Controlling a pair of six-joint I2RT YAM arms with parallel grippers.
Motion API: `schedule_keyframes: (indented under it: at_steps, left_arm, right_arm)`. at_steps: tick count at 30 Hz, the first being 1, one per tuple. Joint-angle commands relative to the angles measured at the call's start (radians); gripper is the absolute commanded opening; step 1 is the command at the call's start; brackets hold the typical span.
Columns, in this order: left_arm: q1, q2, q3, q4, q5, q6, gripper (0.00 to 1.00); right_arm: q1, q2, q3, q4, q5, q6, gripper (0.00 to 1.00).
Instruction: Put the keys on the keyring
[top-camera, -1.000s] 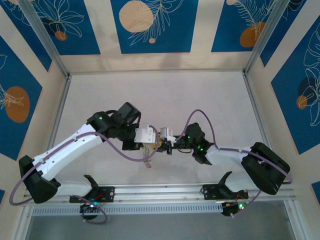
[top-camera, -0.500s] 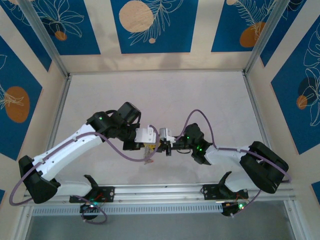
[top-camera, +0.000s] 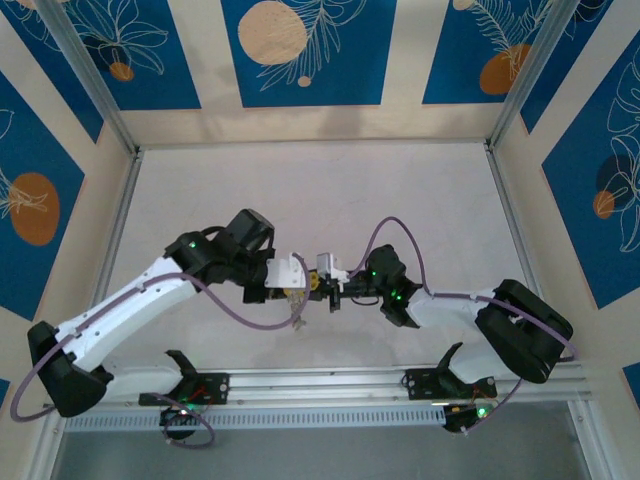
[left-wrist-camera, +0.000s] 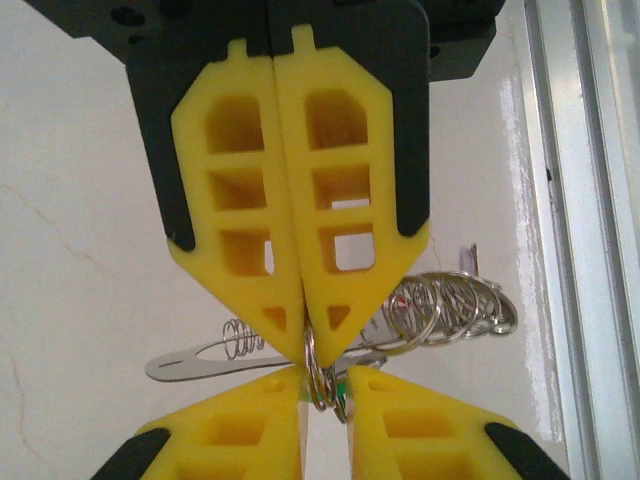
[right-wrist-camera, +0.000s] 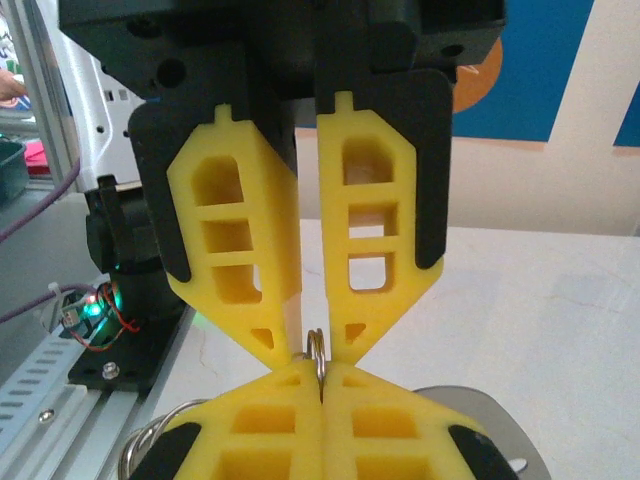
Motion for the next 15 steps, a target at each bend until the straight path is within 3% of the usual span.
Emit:
schedule_keyframes:
  at_steps: [1,6,10,15]
  left_arm:
    - [0.037,-0.059,-0.057,0.077,0.059,-0.030,0.19]
    - [0.071,-0.117,-0.160,0.233,0.184,-0.110,0.21]
    - [0.099,-0.166,-0.248,0.368,0.219,-0.190,0.19]
    - [0.119,-0.208,-0.272,0.410,0.205,-0.199,0.01]
  right_arm:
    - [-0.006,-0.011,-0.006,0.124,0.000,0.038,0.00]
    - [-0.011,-0.016,-0.008,0.171,-0.004,0.065,0.00]
    - [-0.013,-0.001,-0.018,0.256,0.004,0.090,0.00]
    - [-0.009,0.012,-0.016,0.262,-0.013,0.092,0.00]
